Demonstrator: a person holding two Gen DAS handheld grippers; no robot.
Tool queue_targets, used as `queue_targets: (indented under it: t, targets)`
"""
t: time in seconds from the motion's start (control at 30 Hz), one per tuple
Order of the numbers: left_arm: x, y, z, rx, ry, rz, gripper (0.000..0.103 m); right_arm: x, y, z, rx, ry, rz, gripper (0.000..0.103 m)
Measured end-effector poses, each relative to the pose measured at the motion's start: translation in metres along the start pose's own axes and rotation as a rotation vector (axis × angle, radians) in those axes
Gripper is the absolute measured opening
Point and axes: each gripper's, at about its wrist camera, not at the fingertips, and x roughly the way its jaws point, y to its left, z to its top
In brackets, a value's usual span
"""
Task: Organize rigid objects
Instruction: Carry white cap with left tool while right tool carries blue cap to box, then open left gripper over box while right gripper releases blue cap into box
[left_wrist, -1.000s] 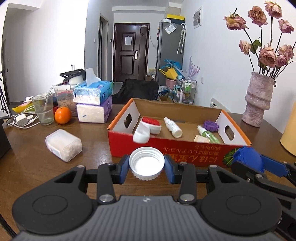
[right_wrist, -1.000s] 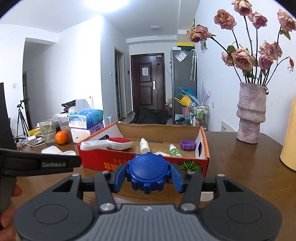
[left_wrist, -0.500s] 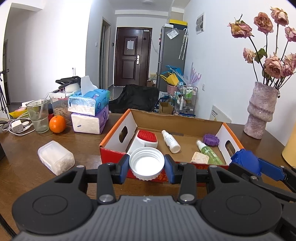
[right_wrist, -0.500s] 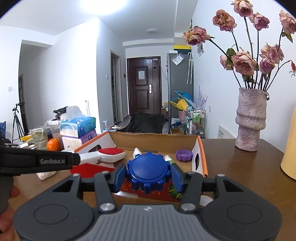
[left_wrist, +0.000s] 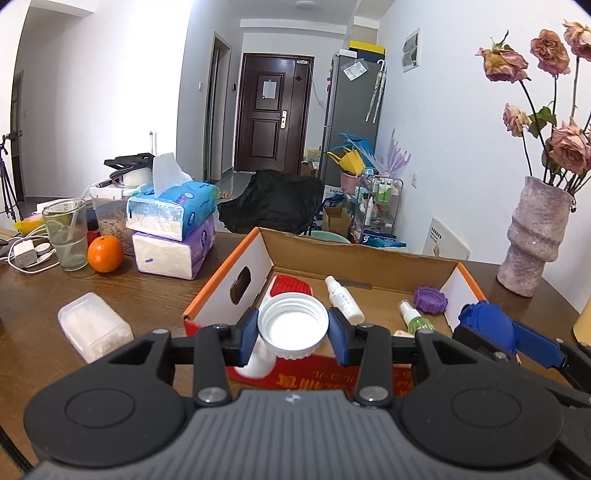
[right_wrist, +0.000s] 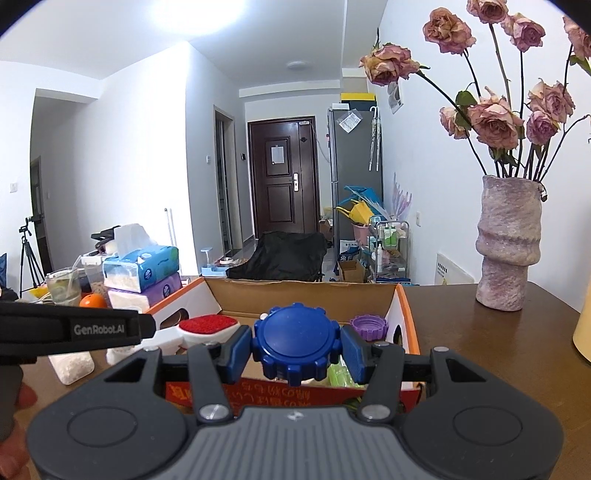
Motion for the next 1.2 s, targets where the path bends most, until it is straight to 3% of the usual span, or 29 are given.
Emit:
queue_targets:
  t: [1.2]
  targets:
    - [0.105,-0.026,0.038,0.010,0.036,0.005,0.041,0.105,-0.031,0.021,0.002,0.048,-0.013,0.051]
